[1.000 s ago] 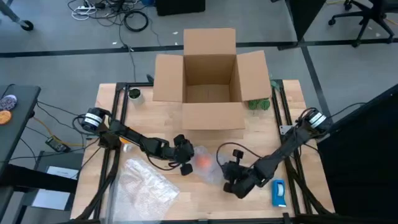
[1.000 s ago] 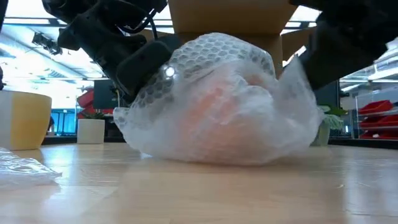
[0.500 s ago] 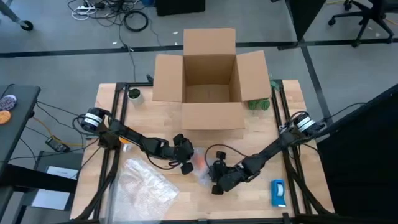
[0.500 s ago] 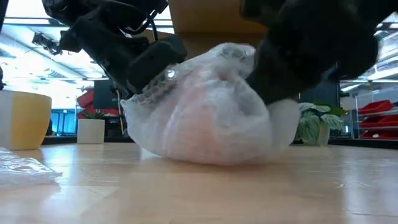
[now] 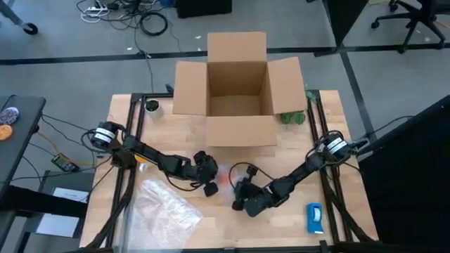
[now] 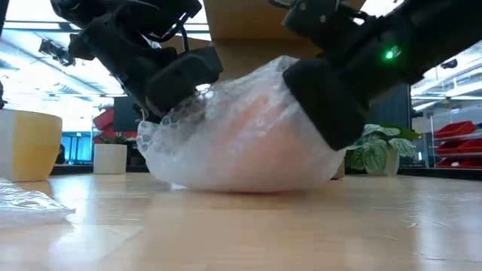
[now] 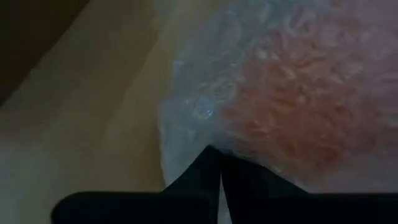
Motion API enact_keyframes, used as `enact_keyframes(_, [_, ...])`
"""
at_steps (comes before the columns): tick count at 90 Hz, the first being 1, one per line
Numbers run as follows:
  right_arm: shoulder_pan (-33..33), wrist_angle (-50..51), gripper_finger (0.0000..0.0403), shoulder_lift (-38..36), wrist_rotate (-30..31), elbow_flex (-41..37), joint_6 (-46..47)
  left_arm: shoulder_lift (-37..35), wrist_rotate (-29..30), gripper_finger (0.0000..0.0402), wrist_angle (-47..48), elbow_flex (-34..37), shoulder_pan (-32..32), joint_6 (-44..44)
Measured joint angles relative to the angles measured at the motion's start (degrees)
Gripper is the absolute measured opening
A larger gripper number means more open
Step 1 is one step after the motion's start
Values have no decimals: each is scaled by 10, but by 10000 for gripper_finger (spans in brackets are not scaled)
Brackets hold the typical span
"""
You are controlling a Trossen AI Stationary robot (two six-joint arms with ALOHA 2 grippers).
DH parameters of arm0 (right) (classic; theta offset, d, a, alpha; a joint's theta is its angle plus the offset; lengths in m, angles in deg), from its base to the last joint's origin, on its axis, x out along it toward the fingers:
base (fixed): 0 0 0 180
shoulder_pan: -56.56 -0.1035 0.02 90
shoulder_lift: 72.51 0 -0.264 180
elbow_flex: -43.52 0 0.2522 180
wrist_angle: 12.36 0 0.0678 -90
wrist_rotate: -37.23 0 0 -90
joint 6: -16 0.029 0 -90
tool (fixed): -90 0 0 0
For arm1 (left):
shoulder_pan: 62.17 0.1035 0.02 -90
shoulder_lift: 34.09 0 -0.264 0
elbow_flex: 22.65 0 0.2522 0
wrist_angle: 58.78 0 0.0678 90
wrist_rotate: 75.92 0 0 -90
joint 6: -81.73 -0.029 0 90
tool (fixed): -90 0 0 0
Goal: Wrap mug
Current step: Wrap the orange mug with the bubble wrap
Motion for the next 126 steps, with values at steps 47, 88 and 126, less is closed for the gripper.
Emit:
enact_keyframes(47, [-84,269,0,-117,-159,3,193,-17,3,0,21,-4,-1,-3])
enact_keyframes(88, [-101,328,0,-270,-16,3,158,-17,4,0,-19,-3,0,-17])
enact_keyframes(126, [-32,247,0,-221,-288,2,84,-17,3,0,-34,-3,0,-19])
